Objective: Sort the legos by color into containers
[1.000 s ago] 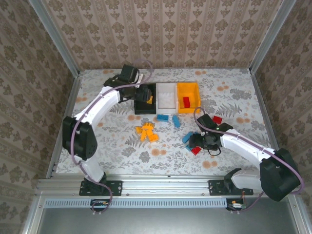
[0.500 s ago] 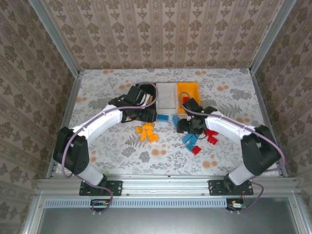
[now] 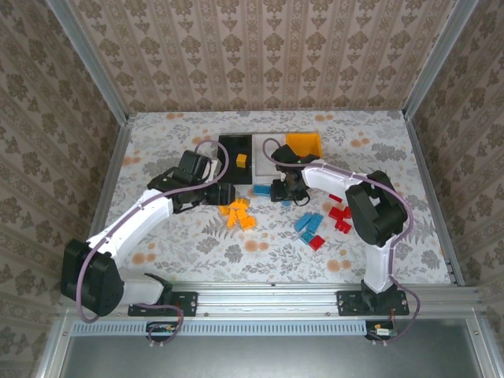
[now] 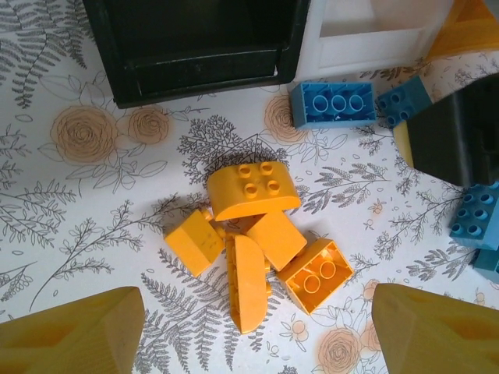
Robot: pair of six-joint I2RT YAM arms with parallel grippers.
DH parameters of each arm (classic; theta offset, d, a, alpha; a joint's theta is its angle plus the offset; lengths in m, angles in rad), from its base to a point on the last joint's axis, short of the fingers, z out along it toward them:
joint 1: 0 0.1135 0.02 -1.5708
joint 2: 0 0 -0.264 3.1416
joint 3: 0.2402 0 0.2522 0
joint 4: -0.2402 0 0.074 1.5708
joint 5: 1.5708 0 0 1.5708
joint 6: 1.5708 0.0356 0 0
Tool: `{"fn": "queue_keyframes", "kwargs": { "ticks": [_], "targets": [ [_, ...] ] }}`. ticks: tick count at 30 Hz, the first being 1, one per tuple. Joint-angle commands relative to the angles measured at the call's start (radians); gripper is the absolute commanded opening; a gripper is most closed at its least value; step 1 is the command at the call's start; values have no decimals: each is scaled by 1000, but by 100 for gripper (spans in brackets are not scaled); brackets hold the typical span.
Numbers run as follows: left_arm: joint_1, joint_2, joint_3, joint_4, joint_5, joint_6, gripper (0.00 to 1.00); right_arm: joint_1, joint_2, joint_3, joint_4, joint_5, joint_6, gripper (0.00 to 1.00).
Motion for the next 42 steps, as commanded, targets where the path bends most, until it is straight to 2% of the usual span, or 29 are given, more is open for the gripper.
{"fn": "queue_keyframes", "kwargs": {
  "ticks": [1,10,19,23,27,36,42],
  "targets": [
    [15,-35,-16,-21,25,-10,78,5,42,40,-39,39,-13,41],
    [23,-66,-37,-12,47,-22,79,22,-54,-43,-37,88,10,15],
    [22,-133,-76,-15,44,-35,79,51,-316,-155,-42,40,85,14],
    [28,-168,-94,-23,34,-32,79,51,-370,-87,-65,66,59,14],
    [34,-182,-110,-22,36,-36,80,42,-269,95,-110,75,5,15],
    [53,-234,-159,-47,51,-47,81,20,148,574,-237,98,-58,16],
    [53,-257,-189,-66,48,-49,81,3,313,736,-276,120,-61,16]
  ]
}}
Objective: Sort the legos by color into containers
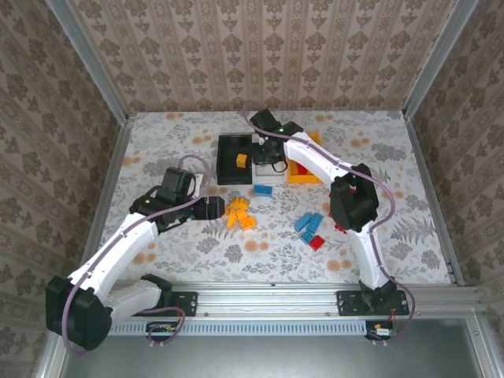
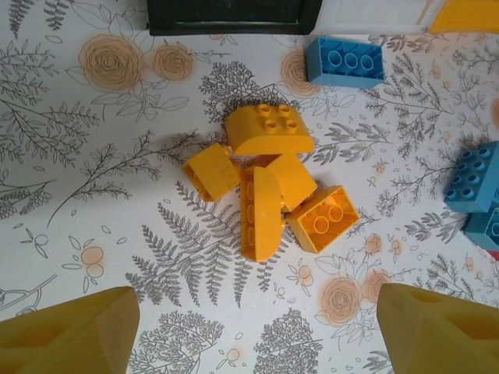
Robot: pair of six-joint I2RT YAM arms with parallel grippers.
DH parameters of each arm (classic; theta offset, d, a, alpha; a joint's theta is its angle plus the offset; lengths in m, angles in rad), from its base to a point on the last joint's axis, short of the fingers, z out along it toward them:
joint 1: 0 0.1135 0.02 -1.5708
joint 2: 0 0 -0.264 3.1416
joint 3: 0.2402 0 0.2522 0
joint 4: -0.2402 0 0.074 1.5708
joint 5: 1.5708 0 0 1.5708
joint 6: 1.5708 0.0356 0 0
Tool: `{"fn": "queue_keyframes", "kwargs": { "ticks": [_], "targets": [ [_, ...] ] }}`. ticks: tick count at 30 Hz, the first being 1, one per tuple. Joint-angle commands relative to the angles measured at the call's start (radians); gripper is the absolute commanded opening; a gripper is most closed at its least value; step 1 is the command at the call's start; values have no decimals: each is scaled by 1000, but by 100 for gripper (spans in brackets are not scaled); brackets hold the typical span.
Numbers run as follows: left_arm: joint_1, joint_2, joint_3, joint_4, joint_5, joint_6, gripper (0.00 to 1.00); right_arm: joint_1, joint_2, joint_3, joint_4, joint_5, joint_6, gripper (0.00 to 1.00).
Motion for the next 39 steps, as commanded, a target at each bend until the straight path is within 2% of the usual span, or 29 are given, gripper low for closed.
{"fn": "queue_keyframes", "kwargs": {
  "ticks": [1,3,8,12,17,20,23,29,36,39],
  "targets": [
    [34,-23,-21,-31,11,-13,81,-12,54,83,-79,32,-20,16],
    [40,-23,-27,-31,14,-12,82,-18,79,103,-81,29,-20,18],
    [50,-15,-31,-26,20,-13,82,-27,104,133,-87,19,-24,36],
    [55,-12,-24,-22,28,-17,84,-28,81,174,-110,18,-35,45],
    [55,-19,1,-40,30,-17,85,-28,-18,245,-176,29,-53,52],
    [56,-29,7,-40,43,-15,85,-27,-149,198,-194,44,-61,58],
    [51,-28,1,-31,64,-21,85,-26,-317,45,-187,84,-67,65],
    [21,-28,-33,43,126,-20,88,-48,-678,-402,-172,134,-18,73],
    [-55,20,-36,104,157,-34,92,-34,-963,-899,-160,79,128,79],
    [-96,47,-34,130,148,-47,93,-34,-1026,-1048,-130,46,174,79]
  ]
}}
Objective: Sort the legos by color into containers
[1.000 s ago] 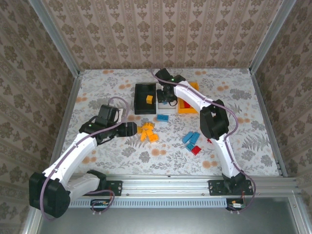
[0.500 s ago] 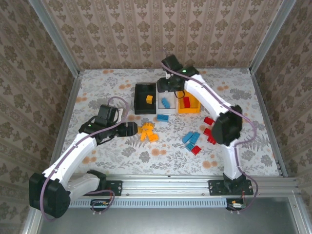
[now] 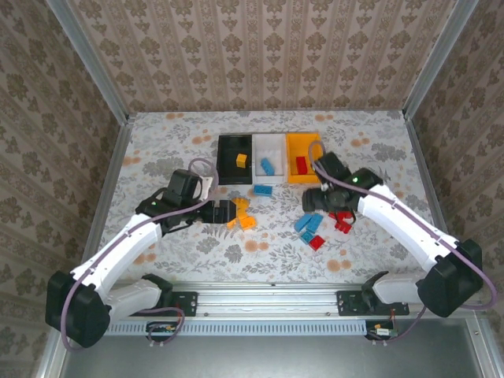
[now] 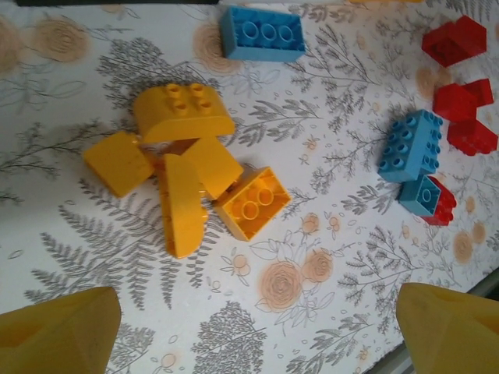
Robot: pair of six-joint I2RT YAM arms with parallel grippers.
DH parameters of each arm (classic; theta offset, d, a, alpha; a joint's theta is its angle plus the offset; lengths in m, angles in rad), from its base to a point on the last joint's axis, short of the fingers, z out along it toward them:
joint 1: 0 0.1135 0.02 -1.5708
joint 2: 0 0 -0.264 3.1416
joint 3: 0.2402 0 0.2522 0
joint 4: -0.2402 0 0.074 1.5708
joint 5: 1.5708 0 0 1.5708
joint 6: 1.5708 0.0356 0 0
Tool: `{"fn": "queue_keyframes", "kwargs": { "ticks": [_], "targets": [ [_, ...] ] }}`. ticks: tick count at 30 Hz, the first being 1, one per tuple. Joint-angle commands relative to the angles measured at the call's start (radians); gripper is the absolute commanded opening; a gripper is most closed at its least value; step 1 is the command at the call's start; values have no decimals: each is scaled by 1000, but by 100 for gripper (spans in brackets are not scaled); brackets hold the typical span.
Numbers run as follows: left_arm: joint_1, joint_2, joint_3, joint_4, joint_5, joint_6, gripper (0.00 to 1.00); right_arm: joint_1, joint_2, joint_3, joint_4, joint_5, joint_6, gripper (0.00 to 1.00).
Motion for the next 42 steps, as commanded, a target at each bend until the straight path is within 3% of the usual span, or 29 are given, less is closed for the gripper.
{"fn": "queue_keyframes", "kwargs": {
  "ticks": [1,8,22,31,38,42],
  "targets": [
    [-42,31,-1,46,13,-28,93,6,-77,-111,21,-46,90,78],
    [-117,85,22,48,-5,-32,93,13,-45,-272,132,-126,86,74],
    [-111,74,9,28,-33,-41,95,26,185,-286,246,-166,33,74],
    [-98,91,0,19,-42,-49,95,76,220,-317,261,-243,43,73],
    [-97,80,-24,22,-51,-58,95,138,173,-349,250,-253,95,68],
    [-97,80,-24,25,-49,-58,95,142,151,-349,227,-208,111,71]
  ]
}}
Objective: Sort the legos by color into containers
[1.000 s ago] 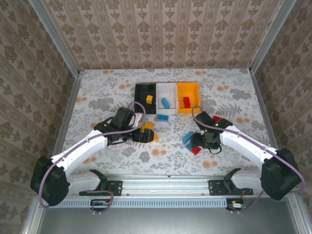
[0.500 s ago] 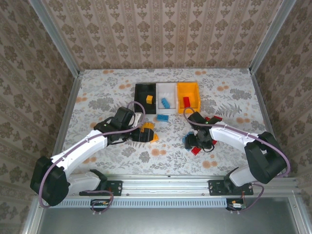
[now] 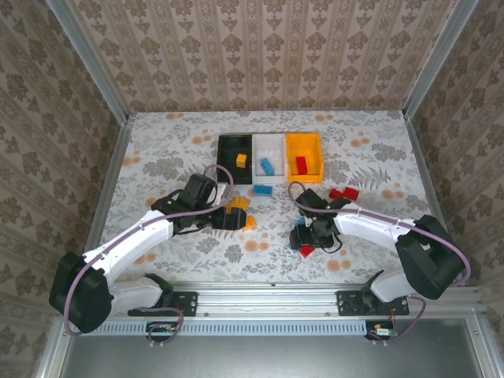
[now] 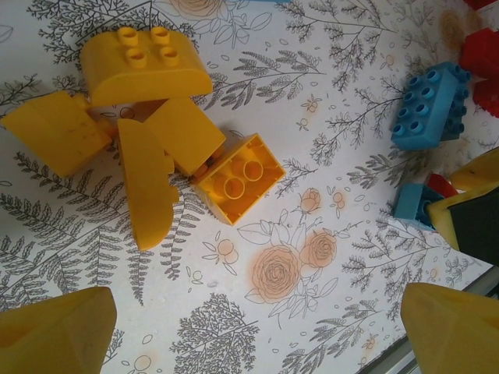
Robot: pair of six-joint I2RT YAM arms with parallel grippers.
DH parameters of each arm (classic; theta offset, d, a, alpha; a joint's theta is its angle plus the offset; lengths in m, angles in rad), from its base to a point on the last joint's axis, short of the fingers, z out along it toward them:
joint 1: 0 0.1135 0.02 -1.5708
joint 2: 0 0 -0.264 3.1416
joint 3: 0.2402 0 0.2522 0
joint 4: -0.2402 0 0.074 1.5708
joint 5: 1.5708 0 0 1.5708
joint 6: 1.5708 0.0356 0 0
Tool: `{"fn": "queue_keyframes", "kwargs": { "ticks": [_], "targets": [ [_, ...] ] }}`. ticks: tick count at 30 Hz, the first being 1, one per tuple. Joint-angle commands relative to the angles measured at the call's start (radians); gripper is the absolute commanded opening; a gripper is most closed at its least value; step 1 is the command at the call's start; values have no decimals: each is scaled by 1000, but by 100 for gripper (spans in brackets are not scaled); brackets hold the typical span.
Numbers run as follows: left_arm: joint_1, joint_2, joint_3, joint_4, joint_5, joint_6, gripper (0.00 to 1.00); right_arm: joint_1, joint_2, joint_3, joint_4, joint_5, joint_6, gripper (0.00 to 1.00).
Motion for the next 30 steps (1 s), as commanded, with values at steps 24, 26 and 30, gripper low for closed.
{"fn": "queue_keyframes", "kwargs": {
  "ticks": [24,26,30],
  "targets": [
    [37,-48,-38,-18,0,-13,96,9,213,174,29,102,33,78],
    [37,-57,-38,-30,-2,-12,96,15,219,192,30,78,38,76],
    [43,-104,-59,-45,-20,-12,96,53,197,201,11,71,50,73]
  ]
}}
